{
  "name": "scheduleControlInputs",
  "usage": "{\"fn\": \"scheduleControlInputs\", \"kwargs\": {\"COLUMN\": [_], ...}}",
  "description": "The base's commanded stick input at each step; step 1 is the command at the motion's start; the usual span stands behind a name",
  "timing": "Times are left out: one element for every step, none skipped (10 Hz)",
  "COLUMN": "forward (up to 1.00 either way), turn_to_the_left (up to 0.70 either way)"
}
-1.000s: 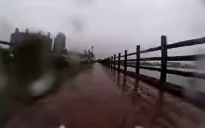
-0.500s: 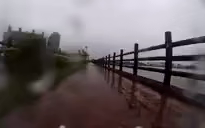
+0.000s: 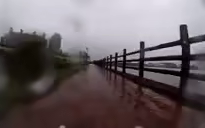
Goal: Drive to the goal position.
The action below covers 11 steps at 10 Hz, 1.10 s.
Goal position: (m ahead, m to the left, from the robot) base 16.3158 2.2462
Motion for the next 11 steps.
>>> {"fn": "scheduleControlInputs", "kwargs": {"forward": [1.00, 1.00, 1.00, 1.00, 1.00, 1.00, 1.00, 1.00, 1.00, 1.00, 1.00], "turn_to_the_left": [0.00, 0.00, 0.00, 0.00, 0.00, 0.00, 0.00, 0.00, 0.00, 0.00, 0.00]}}
